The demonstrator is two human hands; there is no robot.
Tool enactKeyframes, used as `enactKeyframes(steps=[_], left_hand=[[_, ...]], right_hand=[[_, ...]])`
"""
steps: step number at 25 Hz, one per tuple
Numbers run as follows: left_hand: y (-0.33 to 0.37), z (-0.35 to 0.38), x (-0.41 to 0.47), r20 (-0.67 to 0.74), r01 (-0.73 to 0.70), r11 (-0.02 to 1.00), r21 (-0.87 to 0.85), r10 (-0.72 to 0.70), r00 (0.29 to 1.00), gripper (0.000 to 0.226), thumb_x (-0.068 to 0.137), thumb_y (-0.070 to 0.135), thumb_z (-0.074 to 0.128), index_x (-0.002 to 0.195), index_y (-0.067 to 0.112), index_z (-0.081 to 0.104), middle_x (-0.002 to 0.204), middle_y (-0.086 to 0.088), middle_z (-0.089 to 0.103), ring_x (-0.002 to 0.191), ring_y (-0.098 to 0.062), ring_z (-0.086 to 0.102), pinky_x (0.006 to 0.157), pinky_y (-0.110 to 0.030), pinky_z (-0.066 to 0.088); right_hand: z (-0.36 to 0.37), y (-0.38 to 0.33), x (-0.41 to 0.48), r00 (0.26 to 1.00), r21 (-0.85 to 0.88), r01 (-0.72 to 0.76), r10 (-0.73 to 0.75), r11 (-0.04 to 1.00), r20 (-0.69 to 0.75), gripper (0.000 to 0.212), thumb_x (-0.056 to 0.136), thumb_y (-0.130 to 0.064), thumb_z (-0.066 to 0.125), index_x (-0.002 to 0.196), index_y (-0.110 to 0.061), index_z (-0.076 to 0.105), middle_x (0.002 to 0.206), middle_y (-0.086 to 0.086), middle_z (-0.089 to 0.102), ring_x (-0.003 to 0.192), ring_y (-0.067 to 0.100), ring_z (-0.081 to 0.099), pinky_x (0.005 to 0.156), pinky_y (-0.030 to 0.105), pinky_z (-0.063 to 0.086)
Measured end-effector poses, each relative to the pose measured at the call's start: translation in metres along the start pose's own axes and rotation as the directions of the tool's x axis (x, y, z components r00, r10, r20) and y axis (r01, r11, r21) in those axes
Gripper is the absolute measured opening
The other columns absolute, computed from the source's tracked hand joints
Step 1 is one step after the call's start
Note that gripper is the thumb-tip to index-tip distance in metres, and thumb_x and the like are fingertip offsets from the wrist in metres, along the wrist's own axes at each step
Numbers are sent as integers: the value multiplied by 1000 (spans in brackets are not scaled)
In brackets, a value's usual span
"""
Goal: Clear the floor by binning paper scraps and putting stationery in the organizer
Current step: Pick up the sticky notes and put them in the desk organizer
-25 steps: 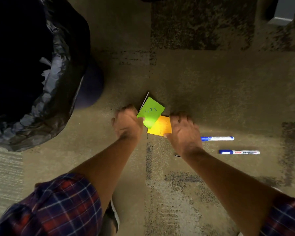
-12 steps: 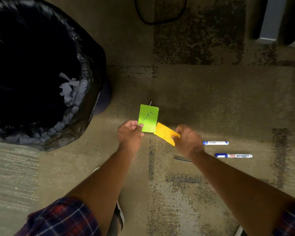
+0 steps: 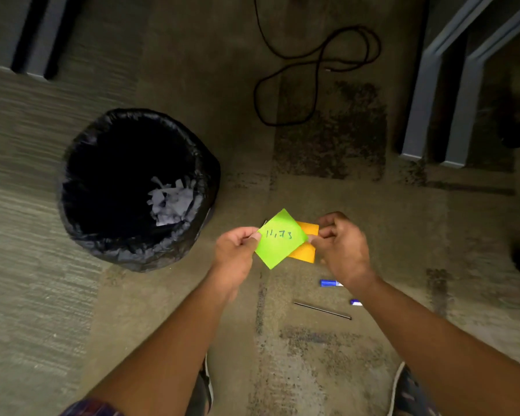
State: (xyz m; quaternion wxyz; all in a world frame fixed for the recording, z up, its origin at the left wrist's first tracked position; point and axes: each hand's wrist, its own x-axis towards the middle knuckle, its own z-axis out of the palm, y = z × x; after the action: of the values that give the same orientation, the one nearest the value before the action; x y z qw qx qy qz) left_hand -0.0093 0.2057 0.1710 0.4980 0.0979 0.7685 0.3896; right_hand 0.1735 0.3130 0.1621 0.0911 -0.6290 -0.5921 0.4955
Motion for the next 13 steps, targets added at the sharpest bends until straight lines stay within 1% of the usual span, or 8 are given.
enactKeyframes(steps=[2, 4, 5, 6, 7, 9, 11, 13], left_hand=[[22, -6, -16, -11, -20, 1000, 8, 20, 1000, 19, 102, 14, 64, 91, 27, 73, 92, 7, 74, 77, -1, 63, 69, -14, 51], [42, -14, -38, -7, -12, 1000, -12, 12, 1000, 20, 101, 15, 65, 88, 28, 74, 96, 7, 75, 86, -8, 65, 82, -26, 54], [51, -18, -49, 10, -5, 1000, -23, 5, 1000, 19, 102, 16, 65, 90, 26, 75, 98, 5, 76, 90, -10, 66, 87, -31, 55], [60, -22, -60, 37, -5, 1000, -29, 6, 999, 17, 102, 15, 64, 94, 24, 77, 101, 3, 78, 92, -11, 67, 88, -34, 56], [69, -25, -72, 77, -14, 999, -33, 16, 997, 17, 102, 14, 63, 98, 20, 78, 103, -1, 80, 92, -13, 69, 85, -34, 57], [90, -29, -97, 158, -51, 998, -45, 57, 986, 19, 103, 11, 61, 104, 14, 80, 103, -6, 82, 89, -14, 72, 76, -29, 59], [107, -31, -121, 157, -81, 994, -73, 91, 983, 20, 102, 7, 61, 98, 11, 80, 93, -3, 82, 84, -15, 73, 73, -28, 62], [123, -33, -142, 103, -83, 987, -137, 97, 990, 19, 101, 6, 62, 95, 10, 80, 91, -7, 82, 84, -19, 74, 77, -38, 66]], right_hand=[[-18, -23, -10, 996, 17, 82, -81, 997, -31, 28, 83, -15, 82, 84, -36, 64, 70, -8, 69, 60, -1, 62, 59, 23, 52], [-39, -47, -25, 986, 51, 164, -162, 985, -45, 22, 89, -11, 77, 96, -31, 71, 74, -9, 69, 64, -5, 62, 61, 12, 49], [-49, -58, -34, 982, 77, 188, -185, 979, -40, 21, 90, -9, 75, 100, -27, 74, 77, -8, 70, 66, -6, 62, 62, 10, 49], [-58, -70, -42, 980, 105, 197, -195, 975, -24, 21, 91, -7, 73, 103, -23, 76, 79, -7, 70, 68, -5, 62, 62, 10, 50], [-66, -83, -51, 980, 131, 198, -200, 971, -1, 21, 91, -5, 73, 104, -21, 77, 80, -8, 71, 69, -4, 62, 61, 10, 50], [-80, -111, -69, 972, 153, 217, -227, 964, 51, 21, 91, -2, 72, 103, -18, 78, 81, -11, 71, 69, -6, 62, 61, 8, 49], [-91, -136, -84, 960, 142, 244, -260, 959, 104, 20, 92, -3, 71, 103, -16, 80, 85, -8, 74, 70, -3, 62, 63, 11, 50], [-103, -159, -98, 958, 160, 235, -256, 959, 127, 19, 96, -7, 68, 104, -18, 81, 90, 0, 76, 71, 6, 64, 59, 20, 54]])
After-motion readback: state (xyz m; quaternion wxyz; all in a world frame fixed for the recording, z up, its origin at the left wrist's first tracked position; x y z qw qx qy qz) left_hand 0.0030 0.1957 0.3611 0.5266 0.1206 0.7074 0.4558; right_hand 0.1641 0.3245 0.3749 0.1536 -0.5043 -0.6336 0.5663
